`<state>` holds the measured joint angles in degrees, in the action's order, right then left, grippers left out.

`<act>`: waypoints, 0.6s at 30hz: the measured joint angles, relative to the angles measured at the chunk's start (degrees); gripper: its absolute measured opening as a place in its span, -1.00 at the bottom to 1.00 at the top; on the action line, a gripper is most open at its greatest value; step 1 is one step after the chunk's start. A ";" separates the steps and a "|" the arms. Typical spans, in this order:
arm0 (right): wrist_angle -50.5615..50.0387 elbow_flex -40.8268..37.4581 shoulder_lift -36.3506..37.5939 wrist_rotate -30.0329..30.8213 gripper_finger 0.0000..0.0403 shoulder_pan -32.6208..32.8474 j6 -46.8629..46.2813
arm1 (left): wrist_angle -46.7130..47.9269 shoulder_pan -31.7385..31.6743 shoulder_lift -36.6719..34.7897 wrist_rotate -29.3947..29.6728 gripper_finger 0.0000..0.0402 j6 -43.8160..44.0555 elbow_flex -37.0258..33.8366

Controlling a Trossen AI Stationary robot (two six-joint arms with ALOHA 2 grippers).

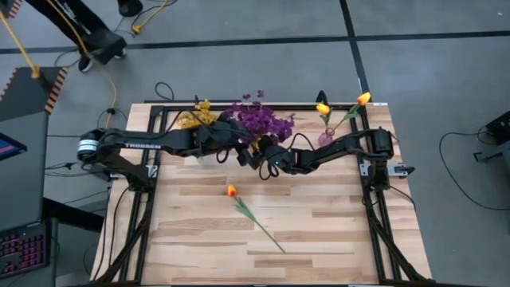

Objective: Sort flowers into vase by color
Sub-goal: Put the orange flower into the purple vase

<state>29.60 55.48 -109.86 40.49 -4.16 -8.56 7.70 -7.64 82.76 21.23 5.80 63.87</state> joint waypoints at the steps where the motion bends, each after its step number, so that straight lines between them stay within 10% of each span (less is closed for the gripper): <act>1: -1.08 0.00 0.71 -0.04 0.19 0.07 0.00 | 0.41 0.00 -0.47 0.00 -0.18 0.00 -0.01; 18: -12.94 -0.07 7.84 -0.44 0.19 0.26 -1.94 | 0.88 0.00 -4.37 -4.56 -0.18 0.00 0.01</act>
<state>16.65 55.42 -102.02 40.05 -3.91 -10.50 8.58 -7.64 78.39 16.68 5.80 63.88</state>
